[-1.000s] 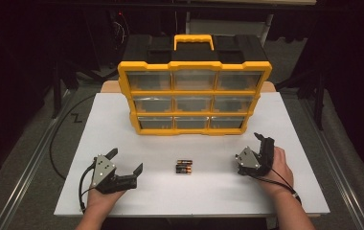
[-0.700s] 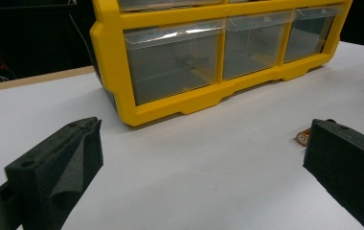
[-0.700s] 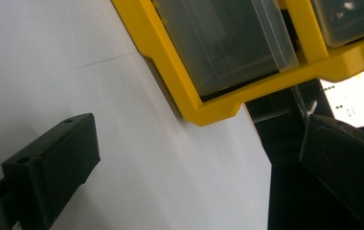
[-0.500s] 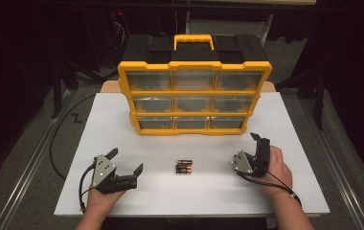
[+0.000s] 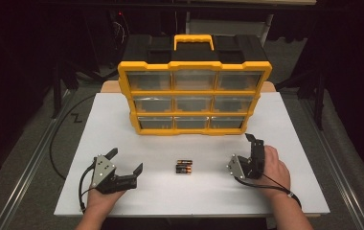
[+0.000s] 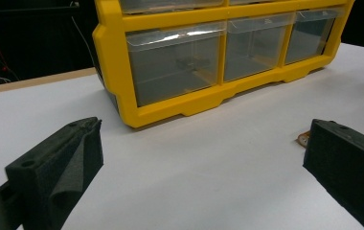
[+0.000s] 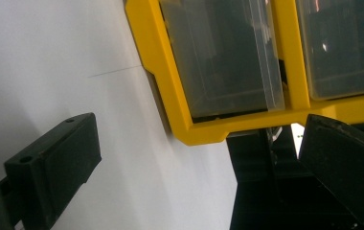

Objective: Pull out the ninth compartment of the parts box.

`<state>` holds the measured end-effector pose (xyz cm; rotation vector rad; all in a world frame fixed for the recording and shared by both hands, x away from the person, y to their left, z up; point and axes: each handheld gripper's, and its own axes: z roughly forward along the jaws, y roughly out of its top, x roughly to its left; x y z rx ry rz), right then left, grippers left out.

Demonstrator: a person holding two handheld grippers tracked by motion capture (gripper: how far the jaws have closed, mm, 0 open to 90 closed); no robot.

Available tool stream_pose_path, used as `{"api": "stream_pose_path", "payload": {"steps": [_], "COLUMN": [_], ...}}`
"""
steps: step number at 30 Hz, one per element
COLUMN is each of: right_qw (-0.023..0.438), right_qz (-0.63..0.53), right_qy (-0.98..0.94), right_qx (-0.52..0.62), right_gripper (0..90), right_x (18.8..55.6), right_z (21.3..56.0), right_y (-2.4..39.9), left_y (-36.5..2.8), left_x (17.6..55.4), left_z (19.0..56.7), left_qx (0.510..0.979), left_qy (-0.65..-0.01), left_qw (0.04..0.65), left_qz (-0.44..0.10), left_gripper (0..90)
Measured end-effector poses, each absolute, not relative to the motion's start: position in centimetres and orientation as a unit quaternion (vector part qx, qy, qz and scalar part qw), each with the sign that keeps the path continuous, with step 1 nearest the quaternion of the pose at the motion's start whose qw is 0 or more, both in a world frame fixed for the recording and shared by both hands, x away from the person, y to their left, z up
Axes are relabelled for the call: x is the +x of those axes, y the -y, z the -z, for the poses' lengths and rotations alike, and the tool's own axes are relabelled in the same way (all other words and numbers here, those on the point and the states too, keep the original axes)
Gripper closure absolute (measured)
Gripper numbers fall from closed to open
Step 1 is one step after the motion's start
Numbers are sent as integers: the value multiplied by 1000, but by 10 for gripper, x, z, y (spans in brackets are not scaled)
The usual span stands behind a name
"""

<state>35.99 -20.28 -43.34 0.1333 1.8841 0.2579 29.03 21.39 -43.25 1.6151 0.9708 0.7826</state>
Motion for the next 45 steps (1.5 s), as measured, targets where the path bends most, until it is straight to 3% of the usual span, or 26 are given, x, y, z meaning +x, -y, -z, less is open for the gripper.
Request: {"api": "stream_pose_path", "payload": {"steps": [10, 13, 19, 28, 45], "right_qw": [591, 598, 604, 610, 635], "right_qz": [-88, -80, -72, -65, -52], "right_qy": [-801, -797, -793, -789, -770], "right_qx": [36, 35, 36, 33, 33], "right_gripper": [70, 166, 236, 440, 578], "right_x": [361, 362, 365, 371, 389], "right_z": [434, 436, 437, 437, 429], "right_y": [199, 198, 197, 194, 177], "left_y": [-215, -215, -215, -215, -212], "left_x": [290, 290, 289, 289, 290], "left_z": [432, 432, 432, 433, 436], "left_qx": [671, 670, 670, 670, 681], "left_qy": [-407, -407, -407, -408, -401], "left_qw": [523, 522, 522, 518, 514], "left_qz": [-334, -335, -335, -340, -334], "left_gripper": [6, 6, 6, 6, 6]}}
